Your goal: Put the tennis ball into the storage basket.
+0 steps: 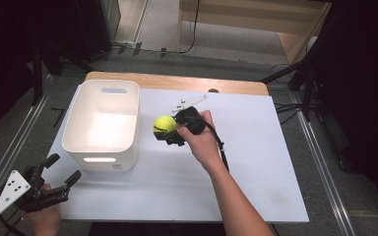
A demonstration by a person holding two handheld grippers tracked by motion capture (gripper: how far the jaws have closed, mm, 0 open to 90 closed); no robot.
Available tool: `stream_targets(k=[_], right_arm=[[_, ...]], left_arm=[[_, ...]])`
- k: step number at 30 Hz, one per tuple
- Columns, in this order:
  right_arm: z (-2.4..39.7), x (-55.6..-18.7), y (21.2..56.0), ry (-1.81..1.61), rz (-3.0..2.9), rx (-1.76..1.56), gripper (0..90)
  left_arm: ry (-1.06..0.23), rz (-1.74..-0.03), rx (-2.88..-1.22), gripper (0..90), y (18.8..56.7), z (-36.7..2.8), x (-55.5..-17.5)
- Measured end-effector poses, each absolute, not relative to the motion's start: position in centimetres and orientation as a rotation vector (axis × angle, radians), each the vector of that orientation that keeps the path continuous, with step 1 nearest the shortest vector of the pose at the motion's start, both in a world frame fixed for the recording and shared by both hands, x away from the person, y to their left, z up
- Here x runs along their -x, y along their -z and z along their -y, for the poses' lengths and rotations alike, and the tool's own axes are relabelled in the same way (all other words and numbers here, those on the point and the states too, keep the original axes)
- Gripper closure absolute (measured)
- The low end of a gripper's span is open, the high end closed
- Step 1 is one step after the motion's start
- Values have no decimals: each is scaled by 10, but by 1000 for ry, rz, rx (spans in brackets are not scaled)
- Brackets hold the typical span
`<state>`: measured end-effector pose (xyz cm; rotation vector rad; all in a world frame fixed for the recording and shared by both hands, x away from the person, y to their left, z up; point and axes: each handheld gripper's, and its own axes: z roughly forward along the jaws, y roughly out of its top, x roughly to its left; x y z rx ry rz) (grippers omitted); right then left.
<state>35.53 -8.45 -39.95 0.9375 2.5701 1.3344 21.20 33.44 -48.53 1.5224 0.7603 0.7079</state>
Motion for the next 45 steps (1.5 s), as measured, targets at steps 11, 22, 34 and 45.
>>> stream_targets(k=[11,22,34,45], right_arm=[[72,-353,381,-1366,-2569,-874,249],[64,-352,371,-1407,-2569,-839,250],[55,-352,368,-1448,-2569,-814,249],[43,-352,362,-1458,-2579,-774,249]], left_arm=[[-706,-761,-1519,125,485,-334,-212],[-707,-759,-1524,125,485,-334,-212],[-704,-762,-1528,125,485,-334,-212],[-704,-759,-1528,126,485,-334,-212]])
